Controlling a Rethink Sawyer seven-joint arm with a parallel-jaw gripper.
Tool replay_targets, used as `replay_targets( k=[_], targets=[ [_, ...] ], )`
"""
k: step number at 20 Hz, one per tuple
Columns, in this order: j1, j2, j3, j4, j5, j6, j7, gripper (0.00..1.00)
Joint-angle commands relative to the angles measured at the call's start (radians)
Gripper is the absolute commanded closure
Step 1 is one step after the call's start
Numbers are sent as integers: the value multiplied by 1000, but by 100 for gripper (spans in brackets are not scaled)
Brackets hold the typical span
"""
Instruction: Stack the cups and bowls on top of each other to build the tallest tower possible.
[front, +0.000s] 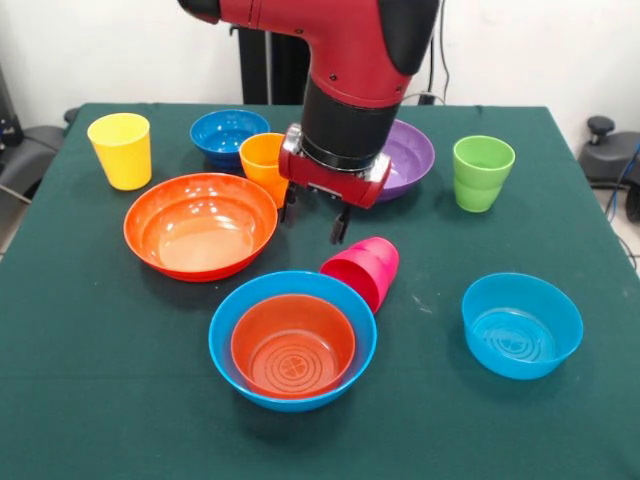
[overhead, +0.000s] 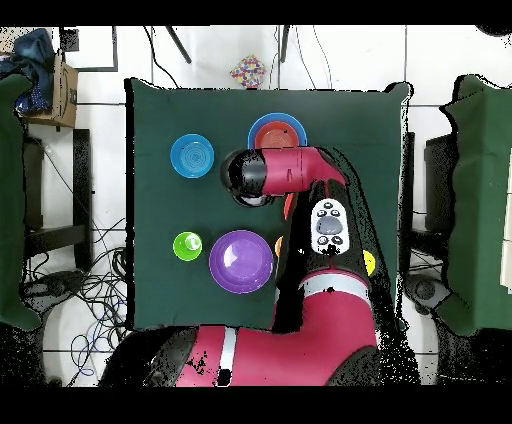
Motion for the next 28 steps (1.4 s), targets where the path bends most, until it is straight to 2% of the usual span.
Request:
replay_targets(
  k=[1, 7, 14, 20, 28],
  targets=[
    [-49, 27, 175, -5, -137, 64, -427, 0],
    [-74, 7, 197, 14, -152, 77, -437, 0],
    [-85, -31, 186, 25, -140, 118, -411, 0],
    [-92, -11, 193, -10, -148, 140, -416, 0],
    [-110, -17, 198, 5, -163, 125, -408, 0]
  ],
)
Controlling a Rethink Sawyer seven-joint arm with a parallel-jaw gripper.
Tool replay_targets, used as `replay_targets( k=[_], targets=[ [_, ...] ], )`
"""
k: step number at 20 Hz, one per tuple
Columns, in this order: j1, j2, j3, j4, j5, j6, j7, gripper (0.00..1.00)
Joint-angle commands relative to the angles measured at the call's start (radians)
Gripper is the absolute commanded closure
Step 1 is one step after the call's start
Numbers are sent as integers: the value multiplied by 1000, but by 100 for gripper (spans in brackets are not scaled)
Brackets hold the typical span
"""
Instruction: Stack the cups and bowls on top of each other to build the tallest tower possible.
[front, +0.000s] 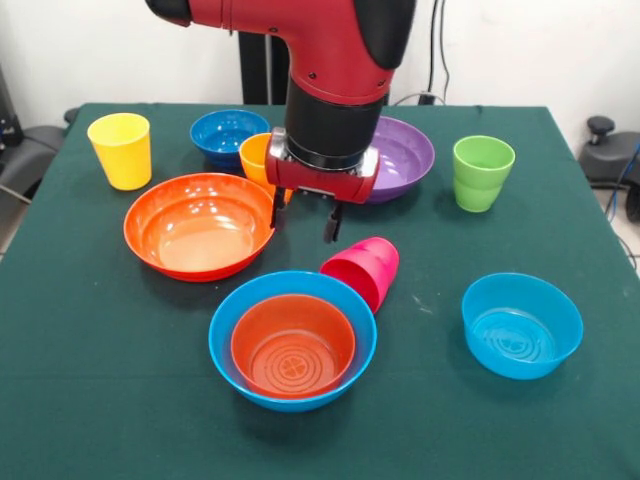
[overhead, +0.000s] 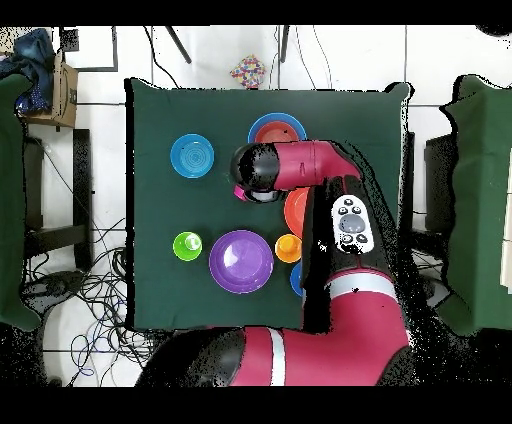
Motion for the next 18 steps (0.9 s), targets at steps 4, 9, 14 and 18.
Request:
replay_targets(
  k=[4, 9, 14, 18],
  targets=[
    [-41, 22, 83, 33, -96, 32, -258, 0],
    [-75, 17, 87, 85, -82, -23, -219, 0],
    [-88, 15, 92, 107, -89, -43, -205, 0],
    [-103, 12, 95, 123, -97, -45, -212, 0]
  ],
)
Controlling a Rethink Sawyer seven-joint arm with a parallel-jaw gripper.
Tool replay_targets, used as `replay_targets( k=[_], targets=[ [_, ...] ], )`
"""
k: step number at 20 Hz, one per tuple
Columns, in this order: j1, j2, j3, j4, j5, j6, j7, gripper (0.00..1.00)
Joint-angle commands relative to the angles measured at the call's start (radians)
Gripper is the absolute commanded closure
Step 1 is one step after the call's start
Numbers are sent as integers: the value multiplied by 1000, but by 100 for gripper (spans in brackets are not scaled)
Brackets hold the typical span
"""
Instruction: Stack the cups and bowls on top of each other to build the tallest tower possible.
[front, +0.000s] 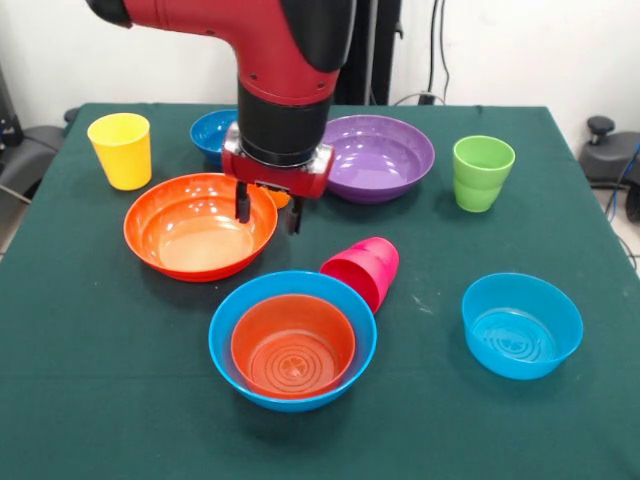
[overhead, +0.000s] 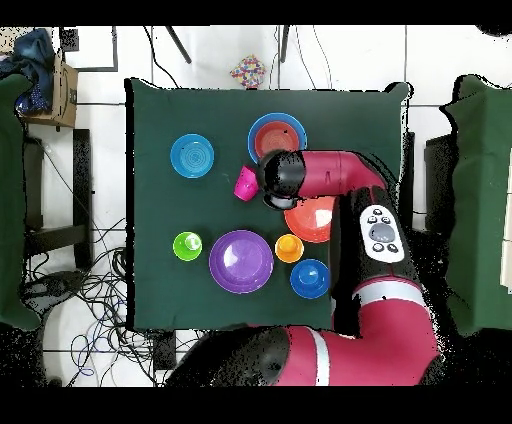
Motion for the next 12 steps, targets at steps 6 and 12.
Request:
replay_targets(
  k=[6, 12],
  targets=[
    [-24, -2, 75, 112, -101, -53, -182, 0],
    [0, 11, 55, 124, -113, -83, -129, 0]
  ],
)
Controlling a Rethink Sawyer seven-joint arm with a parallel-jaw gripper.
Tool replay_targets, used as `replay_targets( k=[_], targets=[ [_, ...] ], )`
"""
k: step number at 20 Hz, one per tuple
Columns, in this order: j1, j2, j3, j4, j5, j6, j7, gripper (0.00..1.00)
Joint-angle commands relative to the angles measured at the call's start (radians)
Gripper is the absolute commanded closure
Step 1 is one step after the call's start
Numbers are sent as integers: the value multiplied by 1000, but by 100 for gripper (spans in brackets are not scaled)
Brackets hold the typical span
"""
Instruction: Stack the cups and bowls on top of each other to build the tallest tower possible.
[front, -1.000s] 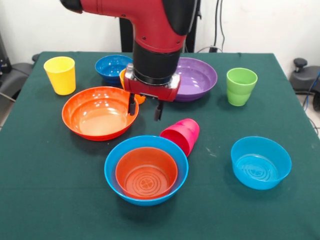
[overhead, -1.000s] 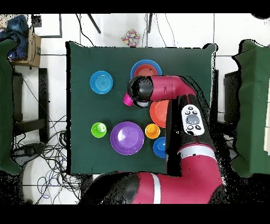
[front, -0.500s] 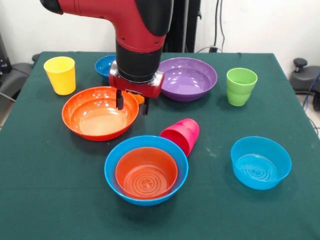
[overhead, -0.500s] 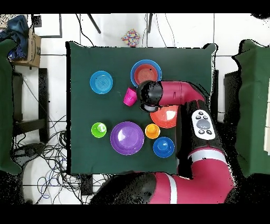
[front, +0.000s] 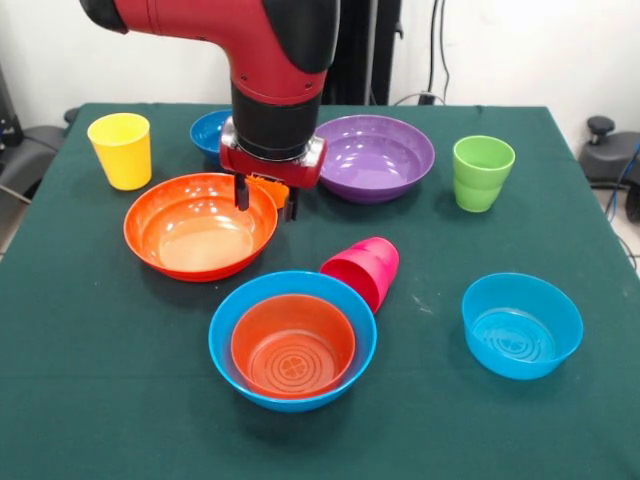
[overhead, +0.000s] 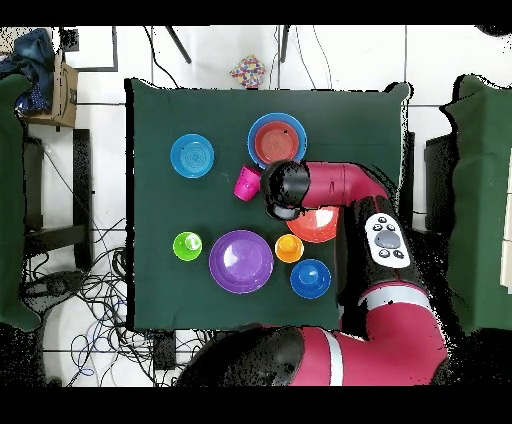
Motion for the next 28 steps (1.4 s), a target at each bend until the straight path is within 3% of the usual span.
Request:
replay_targets(
  k=[1, 12, 19, 28],
  targets=[
    [33, 13, 44, 62, -118, -75, -120, 0],
    [13, 44, 52, 87, -145, -119, -98, 0],
    [51, 64, 25, 42, -209, -113, -87, 0],
    [89, 101, -12, 41, -246, -208, 8, 0]
  ],
)
